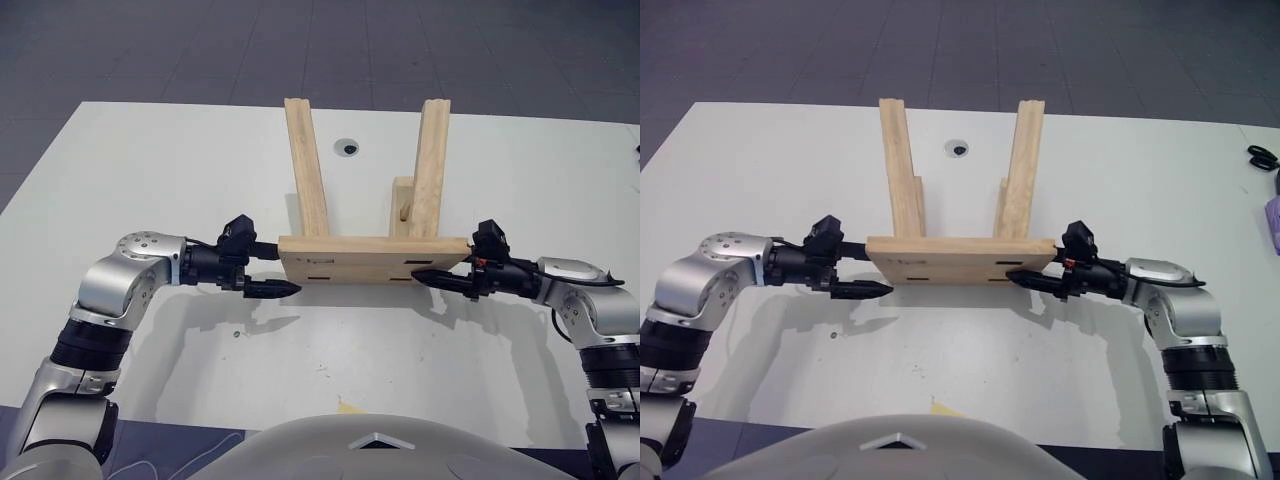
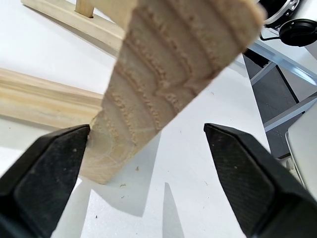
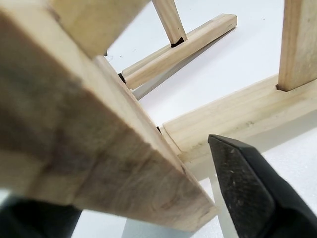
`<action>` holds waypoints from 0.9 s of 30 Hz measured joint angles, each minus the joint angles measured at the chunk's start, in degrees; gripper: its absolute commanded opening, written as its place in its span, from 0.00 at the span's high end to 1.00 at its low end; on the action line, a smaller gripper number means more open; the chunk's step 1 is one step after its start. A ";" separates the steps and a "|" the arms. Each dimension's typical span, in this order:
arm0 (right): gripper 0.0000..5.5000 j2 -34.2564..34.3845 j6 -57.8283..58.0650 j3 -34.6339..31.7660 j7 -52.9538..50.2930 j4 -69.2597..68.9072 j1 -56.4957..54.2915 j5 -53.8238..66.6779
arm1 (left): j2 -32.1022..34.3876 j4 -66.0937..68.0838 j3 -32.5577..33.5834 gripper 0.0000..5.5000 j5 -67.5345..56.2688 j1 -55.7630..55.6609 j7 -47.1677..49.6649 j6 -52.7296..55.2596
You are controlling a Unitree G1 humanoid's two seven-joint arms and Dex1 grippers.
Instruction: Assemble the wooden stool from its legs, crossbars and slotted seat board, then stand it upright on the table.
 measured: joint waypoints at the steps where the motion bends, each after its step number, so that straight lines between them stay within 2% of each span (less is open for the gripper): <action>1: 0.44 -0.12 -0.05 0.02 0.46 -0.03 0.01 -0.24 | -0.17 -0.04 0.04 0.38 0.00 0.20 0.42 0.00; 10: 0.47 -0.21 -0.23 0.47 2.10 -0.57 0.26 -1.10 | -0.47 -0.07 0.55 0.62 0.28 0.62 3.26 0.02; 14: 0.49 -0.20 0.15 0.60 2.10 -0.71 0.28 -1.06 | -1.32 -1.64 2.29 0.63 -0.52 0.98 4.76 2.01; 19: 0.51 -0.64 6.12 -3.00 1.12 -4.74 0.52 3.90 | -3.59 -3.74 8.33 0.63 -7.19 0.80 7.41 10.22; 23: 0.53 0.06 15.47 -8.56 -2.87 -9.32 0.26 12.41 | -4.92 -5.91 14.63 0.63 -14.45 0.40 11.41 16.38; 27: 0.55 4.01 22.40 -14.48 -11.19 -9.94 -1.77 24.46 | -7.71 -6.15 21.59 0.66 -23.13 -1.45 19.11 20.90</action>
